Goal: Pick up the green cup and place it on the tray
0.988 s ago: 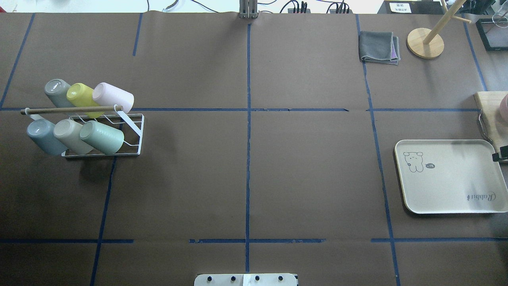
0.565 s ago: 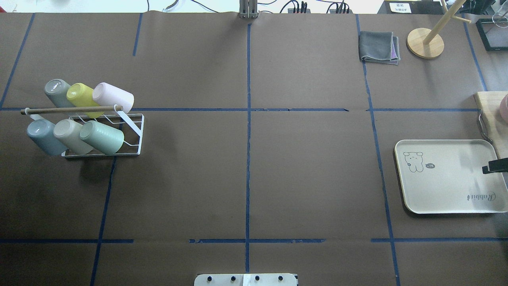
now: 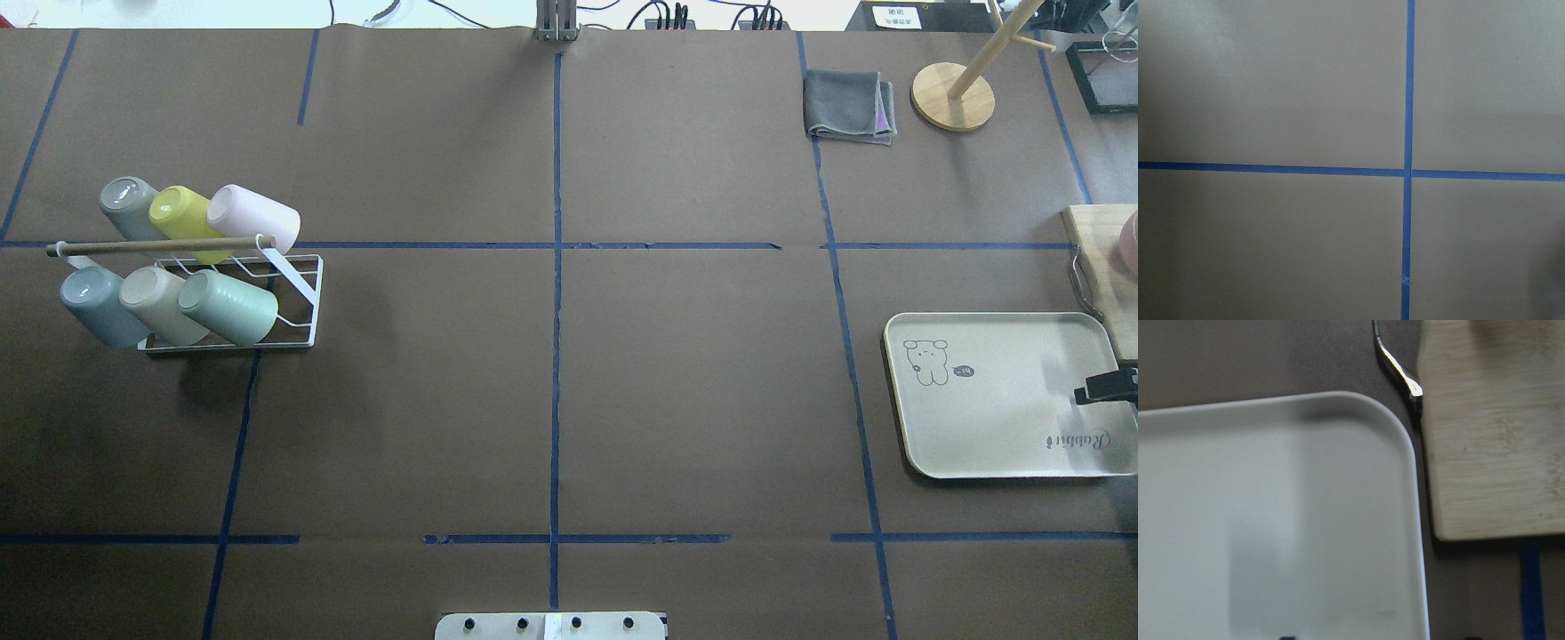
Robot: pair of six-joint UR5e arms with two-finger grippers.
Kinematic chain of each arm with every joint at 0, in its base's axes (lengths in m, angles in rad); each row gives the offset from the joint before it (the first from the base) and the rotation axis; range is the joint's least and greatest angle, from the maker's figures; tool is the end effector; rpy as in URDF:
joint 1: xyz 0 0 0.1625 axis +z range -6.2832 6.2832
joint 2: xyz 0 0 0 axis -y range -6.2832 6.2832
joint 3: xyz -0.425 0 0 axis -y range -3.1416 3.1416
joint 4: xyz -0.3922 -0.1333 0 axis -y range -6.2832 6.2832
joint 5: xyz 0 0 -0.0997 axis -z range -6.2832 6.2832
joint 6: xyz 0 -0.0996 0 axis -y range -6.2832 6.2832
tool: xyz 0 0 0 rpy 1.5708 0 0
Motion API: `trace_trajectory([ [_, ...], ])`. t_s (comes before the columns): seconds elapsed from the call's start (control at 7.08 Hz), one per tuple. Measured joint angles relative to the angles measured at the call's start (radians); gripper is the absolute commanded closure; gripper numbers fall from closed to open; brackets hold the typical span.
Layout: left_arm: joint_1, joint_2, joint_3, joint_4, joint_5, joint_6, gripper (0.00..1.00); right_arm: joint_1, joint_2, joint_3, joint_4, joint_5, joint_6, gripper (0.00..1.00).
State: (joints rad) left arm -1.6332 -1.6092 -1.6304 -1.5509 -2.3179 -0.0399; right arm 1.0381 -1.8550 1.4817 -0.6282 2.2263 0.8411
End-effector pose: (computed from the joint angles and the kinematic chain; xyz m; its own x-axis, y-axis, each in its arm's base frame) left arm -0.0974 -0.5066 0.6139 0.7325 -0.0325 -0.6800 0.0915 0.9945 0.0509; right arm -0.1267 -0.3578 0.7262 0.6628 0.0837 0.7441 -0.0995 0.9948 -0.0233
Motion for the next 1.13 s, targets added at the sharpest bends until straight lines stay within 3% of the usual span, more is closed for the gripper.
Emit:
trace_trajectory([
  [0.42,0.0,0.0,0.001,0.0,0.0,0.0,0.0,0.002,-0.004,-0.005,0.003,0.002,-0.003,0.26],
  [1.13,0.001,0.0,0.001,0.0,0.0,0.0,0.0,0.008,-0.01,0.002,0.01,0.007,-0.004,0.39],
])
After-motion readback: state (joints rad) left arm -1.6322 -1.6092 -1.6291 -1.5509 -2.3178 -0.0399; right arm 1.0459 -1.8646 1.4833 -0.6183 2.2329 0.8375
